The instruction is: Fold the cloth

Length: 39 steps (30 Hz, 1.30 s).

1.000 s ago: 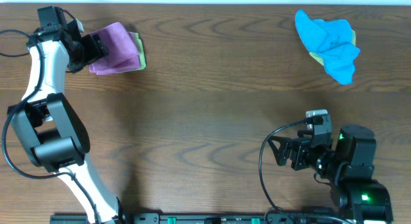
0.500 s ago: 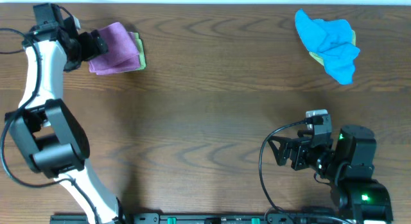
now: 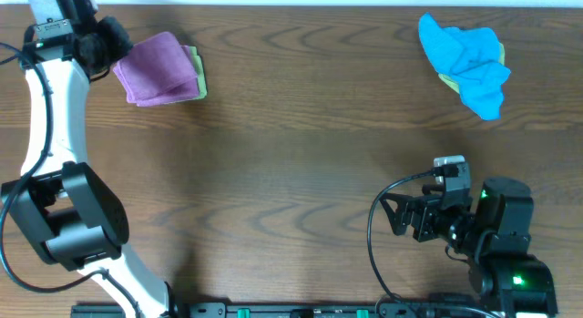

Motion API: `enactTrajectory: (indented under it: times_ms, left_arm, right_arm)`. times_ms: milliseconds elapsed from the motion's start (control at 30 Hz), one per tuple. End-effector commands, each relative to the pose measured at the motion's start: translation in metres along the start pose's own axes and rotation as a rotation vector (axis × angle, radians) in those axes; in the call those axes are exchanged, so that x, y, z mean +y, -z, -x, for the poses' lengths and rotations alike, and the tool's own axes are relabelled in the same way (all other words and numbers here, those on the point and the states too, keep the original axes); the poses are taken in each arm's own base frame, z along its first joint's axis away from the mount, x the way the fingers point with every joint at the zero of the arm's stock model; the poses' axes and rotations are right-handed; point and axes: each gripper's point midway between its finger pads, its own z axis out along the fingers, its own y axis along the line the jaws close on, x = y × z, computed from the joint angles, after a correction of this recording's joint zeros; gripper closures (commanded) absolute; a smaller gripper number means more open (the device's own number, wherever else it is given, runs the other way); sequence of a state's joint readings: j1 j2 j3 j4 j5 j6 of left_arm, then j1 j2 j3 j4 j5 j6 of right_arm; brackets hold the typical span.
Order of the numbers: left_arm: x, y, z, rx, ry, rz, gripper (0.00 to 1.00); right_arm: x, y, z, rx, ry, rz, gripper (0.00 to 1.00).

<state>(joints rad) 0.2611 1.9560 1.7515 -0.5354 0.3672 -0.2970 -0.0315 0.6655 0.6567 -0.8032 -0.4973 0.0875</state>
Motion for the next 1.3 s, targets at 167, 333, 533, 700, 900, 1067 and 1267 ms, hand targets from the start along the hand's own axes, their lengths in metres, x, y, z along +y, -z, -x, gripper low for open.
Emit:
enactTrajectory:
  times_ms: [167,333,533,700,900,1067,1267]
  left_arm:
    - [-0.034,-0.063,-0.017,0.002,0.048,-0.037,0.94]
    - [-0.024,-0.088,-0.027,0.006,0.064,0.011,0.94]
    - [-0.007,-0.106,-0.038,0.024,0.080,0.064,0.94]
    - [0.008,-0.130,-0.048,0.033,0.114,0.090,0.94]
    - [0.021,-0.158,-0.068,0.069,0.153,0.093,0.94]
    - [0.021,-0.163,-0.071,0.081,0.151,0.079,0.94]
    - [-0.009,-0.138,-0.041,0.039,0.110,-0.010,0.94]
  right_arm:
    - [-0.002,0.000,-0.002,0.001,-0.018,-0.003,0.01]
    - [-0.002,0.000,-0.002,0.001,-0.018,-0.003,0.01]
    - [-0.002,0.000,-0.002,0.001,-0.018,-0.003,0.01]
    - [-0.002,0.000,-0.002,0.001,-0.018,-0.003,0.01]
    - [-0.002,0.000,-0.002,0.001,-0.018,-0.003,0.01]
    - [-0.002,0.000,-0.002,0.001,-0.018,-0.003,0.01]
    - [-0.002,0.000,-0.002,0.001,-0.018,-0.003,0.01]
